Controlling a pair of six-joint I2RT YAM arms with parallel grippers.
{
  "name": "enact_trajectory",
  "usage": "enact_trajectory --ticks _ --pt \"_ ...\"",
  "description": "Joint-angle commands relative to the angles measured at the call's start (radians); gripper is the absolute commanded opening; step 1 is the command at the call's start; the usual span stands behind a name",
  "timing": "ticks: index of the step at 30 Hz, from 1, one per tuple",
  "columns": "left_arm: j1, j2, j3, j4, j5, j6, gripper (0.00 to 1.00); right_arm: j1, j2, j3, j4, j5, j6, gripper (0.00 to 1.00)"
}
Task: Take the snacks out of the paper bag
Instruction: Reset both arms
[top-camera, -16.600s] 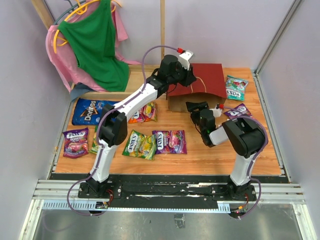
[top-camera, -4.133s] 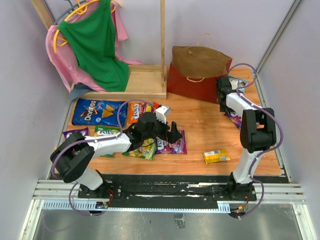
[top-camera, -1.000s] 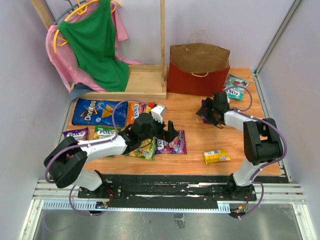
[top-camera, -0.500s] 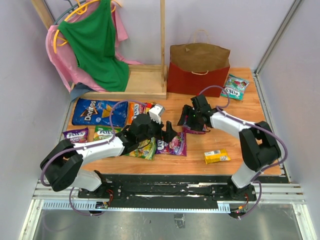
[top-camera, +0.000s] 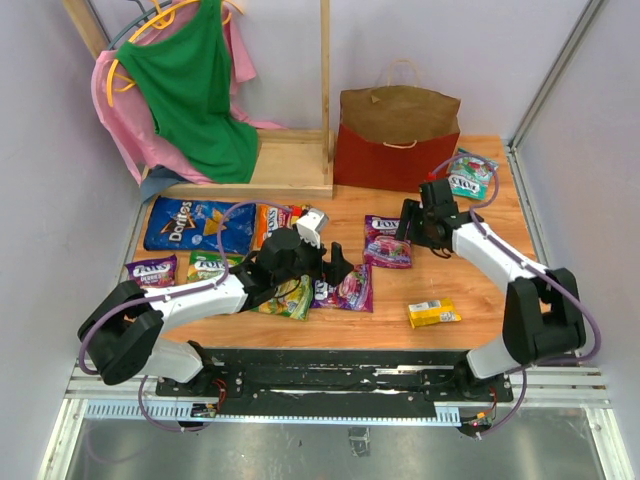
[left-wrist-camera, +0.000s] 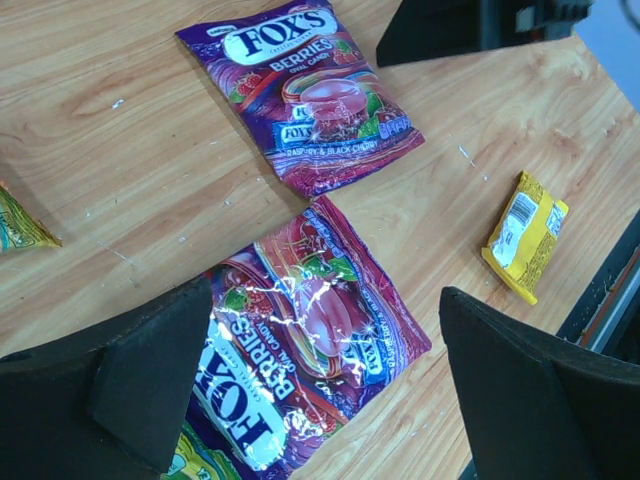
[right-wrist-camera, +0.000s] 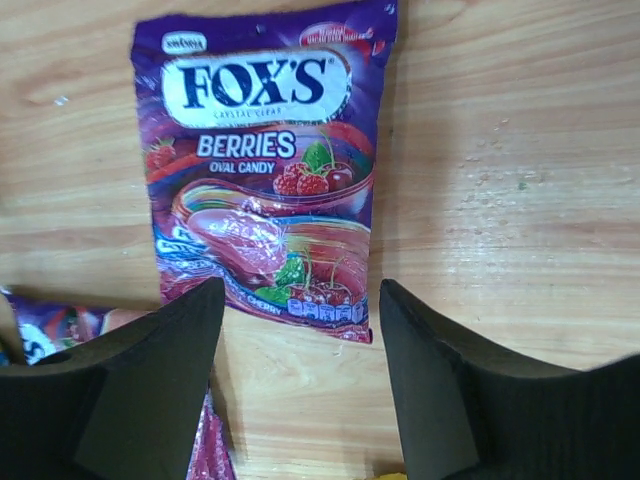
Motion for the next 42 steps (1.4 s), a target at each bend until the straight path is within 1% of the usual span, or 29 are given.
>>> enact_trajectory --ticks 1,3,5,8,12,20,25,28,31,34,36,39,42 --pt "-0.006 -0.021 -0.005 0.019 -0.012 0.007 1.00 0.002 0.093 0.008 0.006 0.033 -0.049 0.62" --pt "-0.006 -0.019 -0.003 0.015 -0.012 0.008 1.00 0.015 0.142 0.030 0.012 0.038 -0.047 0.59" --pt "-0.006 -0.020 -0.003 0.011 -0.018 0.010 1.00 0.038 0.185 0.048 0.015 0.039 -0.034 0.58" --pt "-0.006 -0.021 0.001 0.000 -0.026 0.014 1.00 0.087 0.242 0.065 0.031 0.062 0.017 0.61" --pt "-0.006 -0.029 0.008 -0.019 -0.038 0.020 1.00 0.138 0.330 0.120 0.051 0.076 0.074 0.61" --pt "-0.002 -0.072 -0.008 -0.046 -0.071 0.016 1.00 0.204 0.470 0.269 0.088 0.061 0.097 0.60" --pt "0.049 -0.097 -0.033 -0.026 -0.011 -0.024 1.00 0.246 0.518 0.340 0.091 0.042 0.080 0.60" --pt "0.086 -0.093 -0.033 -0.046 -0.022 -0.034 1.00 0.263 0.522 0.349 0.092 0.029 0.064 0.61" --pt "0.112 -0.098 -0.024 -0.077 -0.049 -0.029 1.00 0.266 0.489 0.333 0.090 0.012 0.028 0.63" --pt "0.156 -0.123 -0.032 -0.083 -0.048 -0.032 1.00 0.263 0.407 0.305 0.066 0.054 -0.011 0.69" --pt "0.192 -0.146 -0.031 -0.095 -0.040 -0.036 1.00 0.260 0.335 0.277 0.047 0.072 -0.033 0.79" --pt "0.239 -0.191 -0.046 -0.110 -0.074 -0.027 1.00 0.260 0.190 0.200 0.073 0.045 -0.070 0.99" --pt "0.275 -0.239 -0.041 -0.144 -0.121 -0.012 1.00 0.249 0.042 0.097 0.110 0.035 -0.082 0.98"
